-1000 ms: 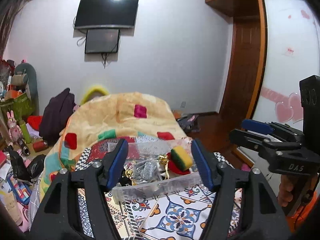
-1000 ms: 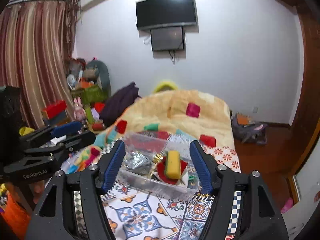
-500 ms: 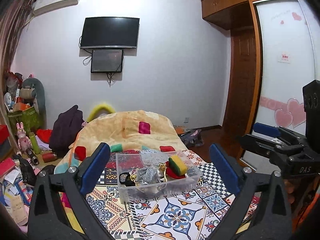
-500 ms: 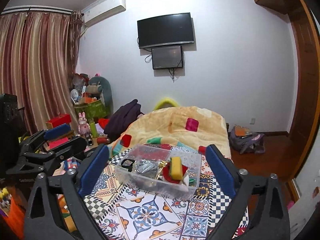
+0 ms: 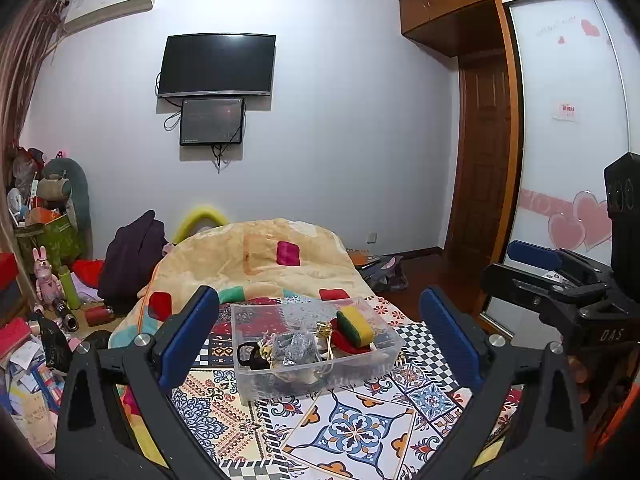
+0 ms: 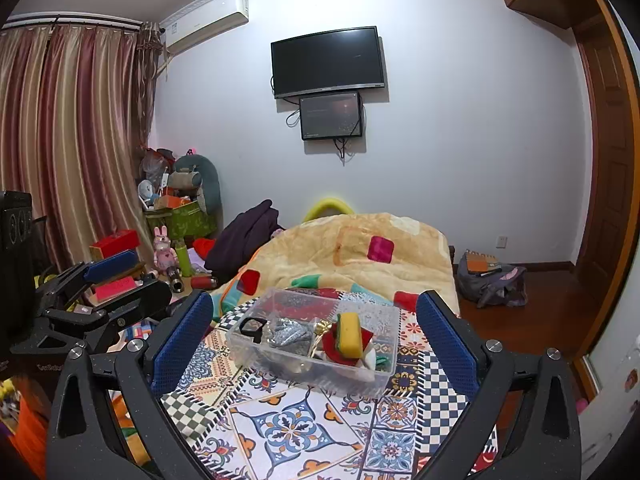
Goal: Organize soft objects
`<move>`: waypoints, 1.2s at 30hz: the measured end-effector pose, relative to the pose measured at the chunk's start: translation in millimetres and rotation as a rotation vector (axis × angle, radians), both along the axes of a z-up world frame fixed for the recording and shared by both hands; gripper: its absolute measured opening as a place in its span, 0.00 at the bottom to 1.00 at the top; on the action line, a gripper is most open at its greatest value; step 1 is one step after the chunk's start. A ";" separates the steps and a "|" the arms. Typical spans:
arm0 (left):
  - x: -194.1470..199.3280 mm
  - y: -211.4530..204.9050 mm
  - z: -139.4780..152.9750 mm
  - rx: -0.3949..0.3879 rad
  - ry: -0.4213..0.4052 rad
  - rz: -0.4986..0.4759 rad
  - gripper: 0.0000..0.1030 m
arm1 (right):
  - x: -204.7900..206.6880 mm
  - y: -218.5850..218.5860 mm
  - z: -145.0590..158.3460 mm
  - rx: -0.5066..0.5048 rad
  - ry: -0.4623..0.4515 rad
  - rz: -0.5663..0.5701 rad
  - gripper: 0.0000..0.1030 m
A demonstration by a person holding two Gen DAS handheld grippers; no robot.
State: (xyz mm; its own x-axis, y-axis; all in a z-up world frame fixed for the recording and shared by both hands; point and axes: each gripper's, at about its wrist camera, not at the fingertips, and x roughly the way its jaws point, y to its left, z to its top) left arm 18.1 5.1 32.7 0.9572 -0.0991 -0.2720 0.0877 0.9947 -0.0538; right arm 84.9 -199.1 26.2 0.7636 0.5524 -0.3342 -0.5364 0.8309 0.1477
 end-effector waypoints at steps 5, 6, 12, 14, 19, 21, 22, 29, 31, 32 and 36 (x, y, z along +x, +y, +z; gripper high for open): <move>-0.2 -0.6 -0.4 0.001 0.001 0.003 0.99 | 0.5 0.2 0.0 0.006 0.002 -0.001 0.99; 0.0 -0.4 -0.5 -0.002 0.002 0.003 0.99 | -1.6 -2.5 -1.8 0.007 0.002 -0.002 0.99; -0.4 0.9 -0.4 -0.002 0.002 0.003 0.99 | -1.6 -2.5 -2.6 0.007 0.003 0.000 0.99; -0.3 1.0 -0.4 -0.003 0.002 0.004 0.99 | -2.5 -2.8 -2.8 0.006 0.001 0.001 0.99; -0.5 1.2 -0.4 -0.003 0.003 0.003 0.99 | -4.5 -2.8 -2.7 0.004 -0.004 0.003 0.99; -0.2 1.1 -0.8 -0.003 0.004 0.004 0.99 | -4.4 -2.8 -2.5 0.005 -0.003 0.003 0.99; -0.2 1.1 -0.9 -0.003 0.005 0.004 0.99 | -4.5 -2.6 -2.7 0.005 -0.002 0.004 0.99; -0.2 0.4 -3.0 -0.001 0.009 0.005 1.00 | -6.2 -3.6 -1.9 0.011 0.002 -0.001 0.99; 0.2 0.1 -4.3 -0.001 0.011 0.007 1.00 | -6.2 -3.9 -1.9 0.012 0.004 -0.001 0.99; 0.6 -0.1 -4.6 -0.001 0.012 0.007 1.00 | -6.2 -3.8 -2.2 0.011 0.004 0.000 0.99; 1.9 -0.3 -5.0 -0.007 0.017 0.009 1.00 | -5.7 -4.1 -2.2 0.011 0.004 0.000 0.99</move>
